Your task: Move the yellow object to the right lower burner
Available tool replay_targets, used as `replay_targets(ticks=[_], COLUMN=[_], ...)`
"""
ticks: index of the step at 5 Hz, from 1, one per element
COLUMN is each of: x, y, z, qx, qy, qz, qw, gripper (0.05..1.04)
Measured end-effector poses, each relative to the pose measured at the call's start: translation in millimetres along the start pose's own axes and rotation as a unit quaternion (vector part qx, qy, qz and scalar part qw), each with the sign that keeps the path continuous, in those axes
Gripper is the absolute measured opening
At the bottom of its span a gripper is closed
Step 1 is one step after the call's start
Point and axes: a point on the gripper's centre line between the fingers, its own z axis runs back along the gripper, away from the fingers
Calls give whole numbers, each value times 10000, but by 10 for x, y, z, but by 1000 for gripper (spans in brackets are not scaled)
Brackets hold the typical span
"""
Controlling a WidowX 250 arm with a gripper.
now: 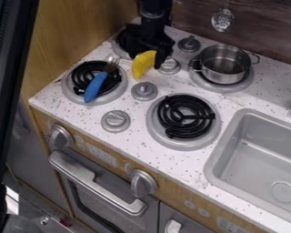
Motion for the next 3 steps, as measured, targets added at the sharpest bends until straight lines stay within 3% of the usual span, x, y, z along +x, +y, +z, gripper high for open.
replay_targets(ticks=[1, 3], x=[16, 86], y=[-26, 160], z=[-200, -282], qx=[-278, -32], qy=[220, 379], qz=[163, 293], qw=[9992, 9988], gripper=[999, 999])
